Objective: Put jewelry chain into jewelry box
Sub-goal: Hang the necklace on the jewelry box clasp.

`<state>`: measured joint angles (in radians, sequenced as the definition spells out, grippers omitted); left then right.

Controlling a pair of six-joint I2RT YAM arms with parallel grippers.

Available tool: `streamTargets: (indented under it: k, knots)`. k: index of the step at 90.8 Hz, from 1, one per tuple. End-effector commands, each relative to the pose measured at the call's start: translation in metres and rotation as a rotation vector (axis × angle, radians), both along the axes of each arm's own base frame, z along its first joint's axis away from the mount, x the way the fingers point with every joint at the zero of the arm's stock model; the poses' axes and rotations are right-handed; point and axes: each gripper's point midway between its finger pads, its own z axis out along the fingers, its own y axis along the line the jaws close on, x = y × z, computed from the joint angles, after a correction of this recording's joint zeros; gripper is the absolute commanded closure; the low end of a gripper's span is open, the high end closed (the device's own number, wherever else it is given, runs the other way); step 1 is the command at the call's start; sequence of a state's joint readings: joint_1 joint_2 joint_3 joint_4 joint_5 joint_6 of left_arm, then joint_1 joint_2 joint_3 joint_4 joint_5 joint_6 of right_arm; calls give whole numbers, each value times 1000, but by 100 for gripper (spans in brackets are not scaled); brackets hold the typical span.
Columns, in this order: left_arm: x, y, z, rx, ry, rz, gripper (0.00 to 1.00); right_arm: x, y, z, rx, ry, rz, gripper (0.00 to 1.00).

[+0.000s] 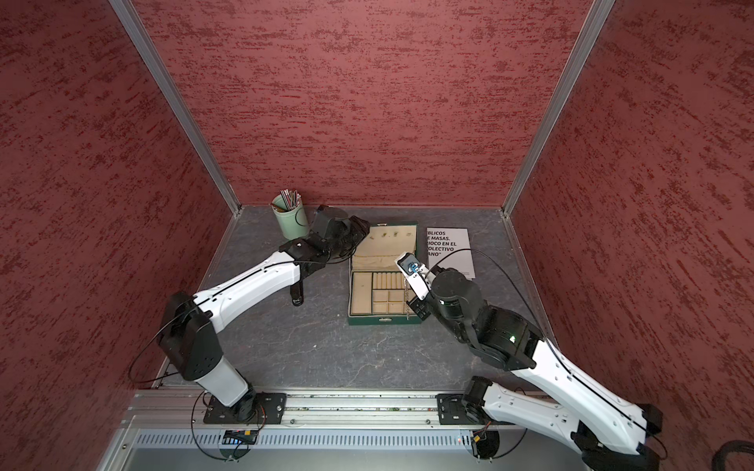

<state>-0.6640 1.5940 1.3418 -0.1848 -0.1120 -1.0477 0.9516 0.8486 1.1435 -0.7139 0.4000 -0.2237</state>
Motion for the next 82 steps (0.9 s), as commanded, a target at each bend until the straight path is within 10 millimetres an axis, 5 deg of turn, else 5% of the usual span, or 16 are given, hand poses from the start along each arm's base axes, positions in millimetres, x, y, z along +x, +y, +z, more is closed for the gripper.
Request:
streamTargets:
  k: [1,13,36,82]
  knots:
    - [-23,-9,51,60,-362,-215,30,-2,-4,19,8,-31,12,100]
    - [-77,-20,87,115,-711,-477,25,-5,-6,29,-9,-40,30,100]
    - [-157,-38,83,123,-1070,-841,20,-19,-2,42,-30,2,112,100]
    - [-205,-68,52,30,-1173,-1183,22,-43,8,31,-67,151,235,100]
